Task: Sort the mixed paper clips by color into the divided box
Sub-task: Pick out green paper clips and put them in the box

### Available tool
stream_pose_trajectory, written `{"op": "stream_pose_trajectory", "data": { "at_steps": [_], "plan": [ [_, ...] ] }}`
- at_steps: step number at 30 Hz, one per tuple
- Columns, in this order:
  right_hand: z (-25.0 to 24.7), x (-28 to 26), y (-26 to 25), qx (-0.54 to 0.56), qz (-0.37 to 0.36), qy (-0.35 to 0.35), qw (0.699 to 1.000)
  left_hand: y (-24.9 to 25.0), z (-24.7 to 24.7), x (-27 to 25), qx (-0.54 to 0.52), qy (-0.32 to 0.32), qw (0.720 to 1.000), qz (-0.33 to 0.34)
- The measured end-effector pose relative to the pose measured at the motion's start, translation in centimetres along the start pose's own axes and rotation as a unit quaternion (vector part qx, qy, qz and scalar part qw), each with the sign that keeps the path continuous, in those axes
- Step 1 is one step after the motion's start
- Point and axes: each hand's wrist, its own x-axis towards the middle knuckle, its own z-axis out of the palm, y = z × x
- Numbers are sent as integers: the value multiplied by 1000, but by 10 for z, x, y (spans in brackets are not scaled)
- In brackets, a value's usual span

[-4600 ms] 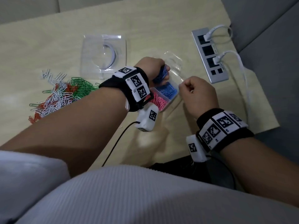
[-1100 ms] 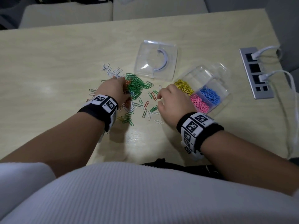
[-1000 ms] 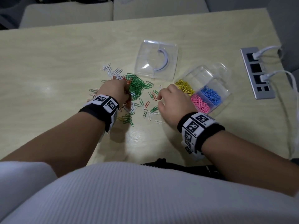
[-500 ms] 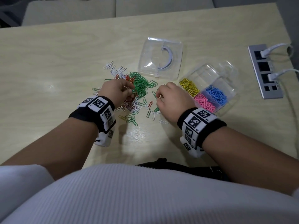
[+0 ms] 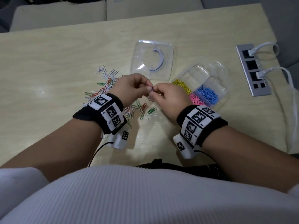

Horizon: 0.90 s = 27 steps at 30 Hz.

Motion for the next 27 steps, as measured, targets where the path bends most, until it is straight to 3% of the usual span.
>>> {"op": "stream_pose_trajectory", "data": {
  "at_steps": [5,10,16,21,24,27],
  "plan": [
    [-27,-5,33,-64,85,80,991,6,14,8,39,-1,999,-25],
    [-52,-19,67,-197,196,172,945,-7,19,-2,126,-46,988,-76],
    [-45,-20,70,-221,278,186,916,-20,21,-20,161,-68,981,-79],
    [-22,-6,34,-191,197,142,951,-33,4,-31,135,-44,985,-101],
    [1,6,5,-162,83,73,981,-41,-14,-40,122,-19,984,-127],
    [25,22,-20,-153,11,-7,988,-50,-34,-47,110,8,983,-147]
  ]
}}
